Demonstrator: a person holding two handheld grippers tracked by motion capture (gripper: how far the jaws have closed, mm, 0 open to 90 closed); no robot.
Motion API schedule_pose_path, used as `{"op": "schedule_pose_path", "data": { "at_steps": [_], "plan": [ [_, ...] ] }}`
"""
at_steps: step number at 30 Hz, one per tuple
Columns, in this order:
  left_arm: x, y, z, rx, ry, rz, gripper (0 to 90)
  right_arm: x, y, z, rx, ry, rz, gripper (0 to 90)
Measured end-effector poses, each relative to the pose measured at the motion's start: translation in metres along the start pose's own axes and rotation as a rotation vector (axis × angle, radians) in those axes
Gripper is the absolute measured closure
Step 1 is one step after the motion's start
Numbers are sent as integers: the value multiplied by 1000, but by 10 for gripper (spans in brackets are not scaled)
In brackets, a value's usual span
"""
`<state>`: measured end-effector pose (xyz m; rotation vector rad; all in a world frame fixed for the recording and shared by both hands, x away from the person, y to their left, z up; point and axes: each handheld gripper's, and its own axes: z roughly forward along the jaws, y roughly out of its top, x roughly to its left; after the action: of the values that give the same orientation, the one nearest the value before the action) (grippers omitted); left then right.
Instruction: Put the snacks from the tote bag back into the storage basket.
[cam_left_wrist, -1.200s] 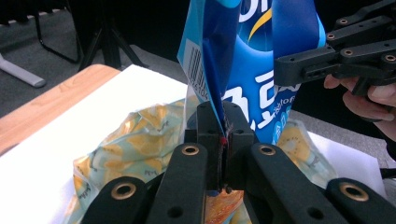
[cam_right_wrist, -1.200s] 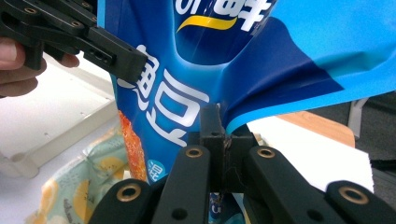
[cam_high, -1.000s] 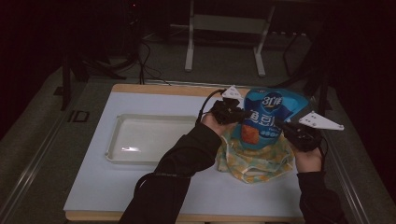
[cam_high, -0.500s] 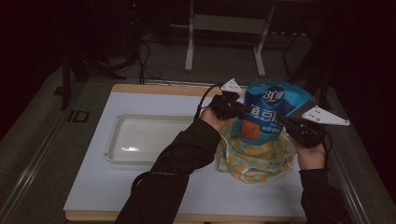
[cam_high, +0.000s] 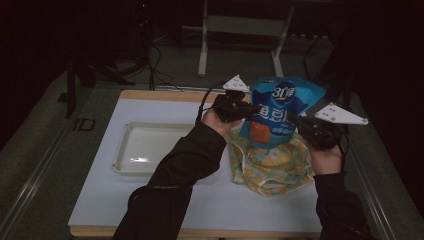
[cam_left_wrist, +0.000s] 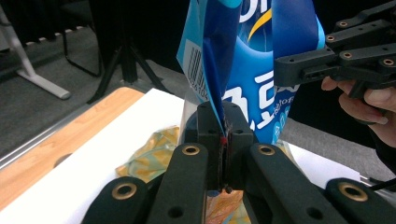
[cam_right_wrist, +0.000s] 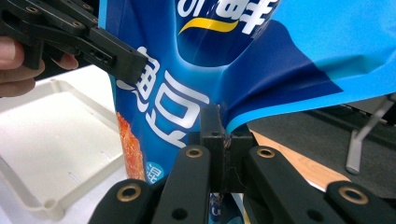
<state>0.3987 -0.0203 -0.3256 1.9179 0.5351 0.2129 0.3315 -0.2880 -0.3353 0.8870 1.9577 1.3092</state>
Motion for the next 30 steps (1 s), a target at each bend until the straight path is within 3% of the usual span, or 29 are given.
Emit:
{"op": "schedule_pose_path", "data": {
  "at_steps": [12, 30],
  "plan": [
    [8, -2, -36, -13, 38, -1, 895, 22, 20, 14, -19, 31, -27, 898],
    [26, -24, -99, -26, 108, -35, 896, 67, 44, 51, -30, 109, -66, 898]
  ]
}}
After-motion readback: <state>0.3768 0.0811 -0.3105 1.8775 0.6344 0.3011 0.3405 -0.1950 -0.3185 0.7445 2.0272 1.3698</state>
